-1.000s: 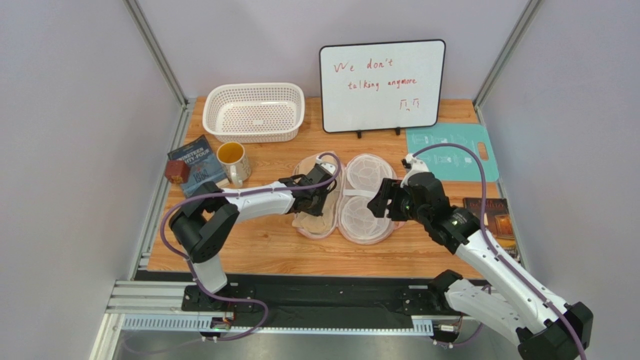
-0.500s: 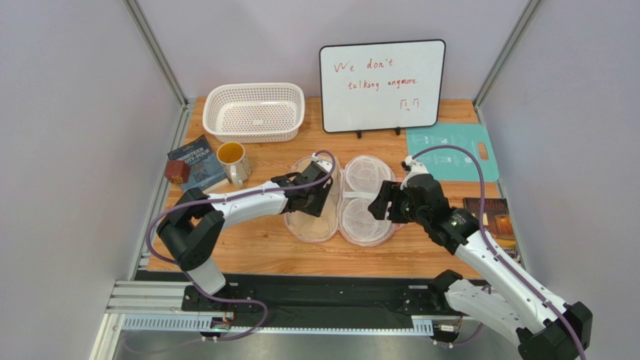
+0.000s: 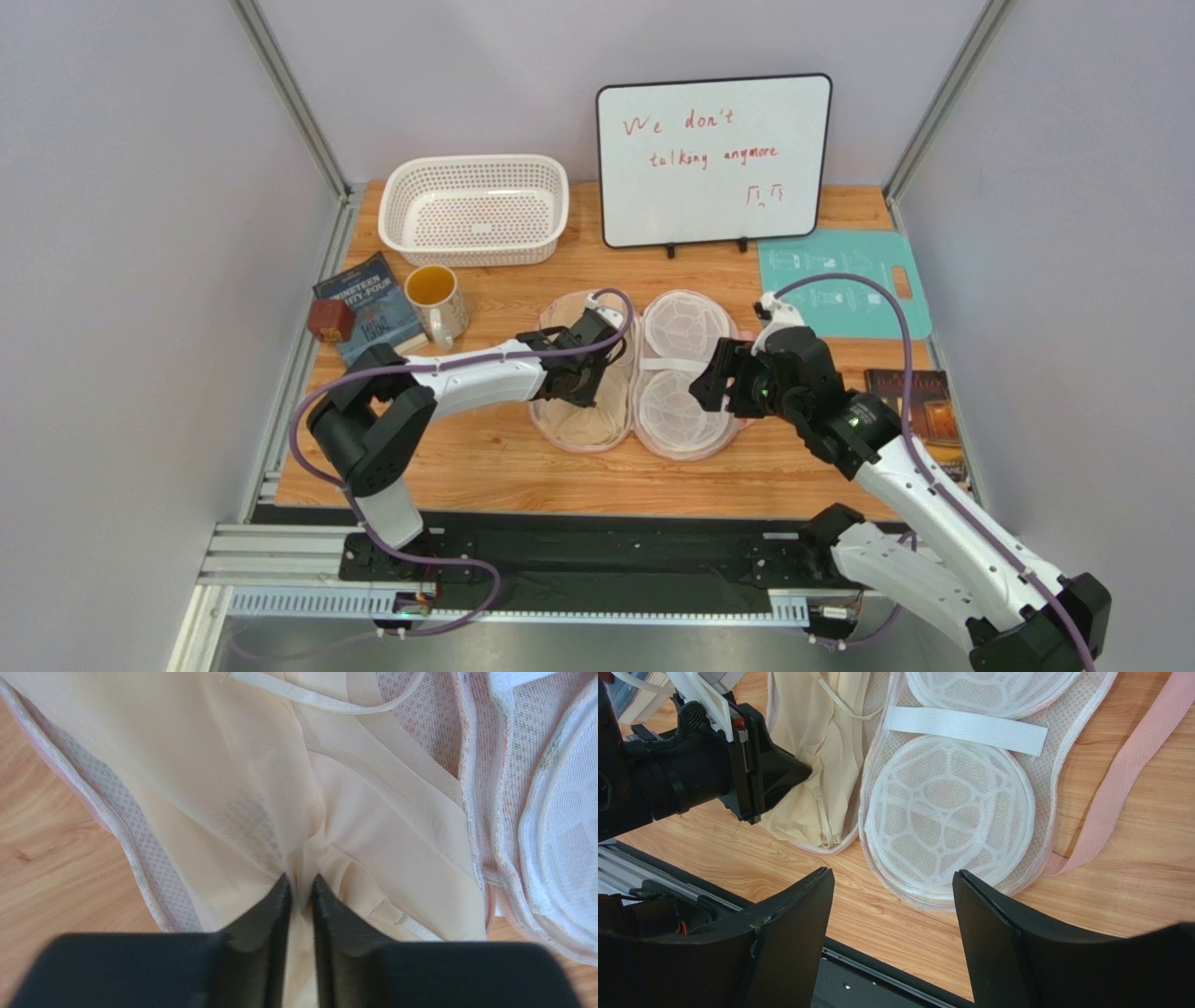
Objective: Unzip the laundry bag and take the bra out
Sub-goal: Pick up the bra from the laundry bag.
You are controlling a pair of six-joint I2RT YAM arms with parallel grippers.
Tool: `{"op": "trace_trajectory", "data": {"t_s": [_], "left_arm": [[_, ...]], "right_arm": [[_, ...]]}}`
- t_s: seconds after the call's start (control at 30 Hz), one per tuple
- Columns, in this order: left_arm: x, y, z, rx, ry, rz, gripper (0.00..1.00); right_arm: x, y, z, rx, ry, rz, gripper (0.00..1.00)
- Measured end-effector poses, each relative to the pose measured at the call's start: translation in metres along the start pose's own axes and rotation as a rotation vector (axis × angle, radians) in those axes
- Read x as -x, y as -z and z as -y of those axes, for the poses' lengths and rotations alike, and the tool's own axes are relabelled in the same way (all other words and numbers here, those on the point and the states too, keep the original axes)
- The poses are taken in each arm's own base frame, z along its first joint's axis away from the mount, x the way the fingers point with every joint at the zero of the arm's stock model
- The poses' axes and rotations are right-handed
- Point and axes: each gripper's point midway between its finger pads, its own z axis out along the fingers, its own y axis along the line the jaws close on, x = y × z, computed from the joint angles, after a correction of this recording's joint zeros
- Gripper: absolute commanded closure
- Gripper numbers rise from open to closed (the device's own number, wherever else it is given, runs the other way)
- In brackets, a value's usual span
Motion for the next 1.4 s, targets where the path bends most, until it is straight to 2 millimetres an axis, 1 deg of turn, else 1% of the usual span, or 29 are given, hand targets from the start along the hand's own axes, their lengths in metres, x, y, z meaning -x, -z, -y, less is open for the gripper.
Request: {"op": "trace_trajectory", "data": {"t_s": [0.07,0.1,0.2,0.3,0.47,0.57,0.73,0.87,1.07,1.2,1.3,1.4], "left_arm": [[0.000,0.000,0.000,0.004,-0.007,0.003,0.98],[0.000,0.001,0.000,0.006,-0.013,0.004,1.00],[-0.001,0.003,-0.001,0.011,-0.021,0.001,1.00],[0.002,0.013,-0.002,0.011,-0.021,0.012,1.00],[0.016,0.041,-0.006,0.006,-0.015,0.069,1.00],[0.029,0.059,-0.006,-0.009,-0.008,0.116,1.00],[0.043,0.082,-0.007,-0.033,0.001,0.178,1.00],[0.055,0.106,-0.009,-0.052,-0.007,0.228,1.00],[0.087,0.148,-0.009,-0.077,-0.023,0.327,1.00],[0.105,0.174,-0.011,-0.085,-0.039,0.382,1.00],[0.116,0.193,-0.016,-0.087,-0.042,0.419,1.00],[0.130,0.214,-0.027,-0.075,-0.040,0.459,1.00]], "right_arm": [[0.000,0.001,0.000,0.001,0.000,0.001,0.30],[0.000,0.001,0.000,0.001,0.000,0.002,0.30],[0.000,0.001,0.000,0.002,0.000,0.003,0.30],[0.000,0.001,0.000,0.001,0.000,0.003,0.30],[0.000,0.001,0.000,0.001,0.000,0.003,0.30],[0.000,0.001,0.000,0.001,0.000,0.003,0.30],[0.000,0.001,0.000,0.001,0.000,0.003,0.30],[0.000,0.001,0.000,0.001,0.000,0.004,0.30],[-0.001,0.001,0.001,-0.001,0.000,0.001,0.30],[-0.002,0.001,0.002,-0.003,0.000,-0.002,0.30],[-0.004,0.001,0.003,-0.003,0.000,-0.002,0.30],[-0.004,0.002,0.003,-0.002,0.000,0.001,0.30]]}}
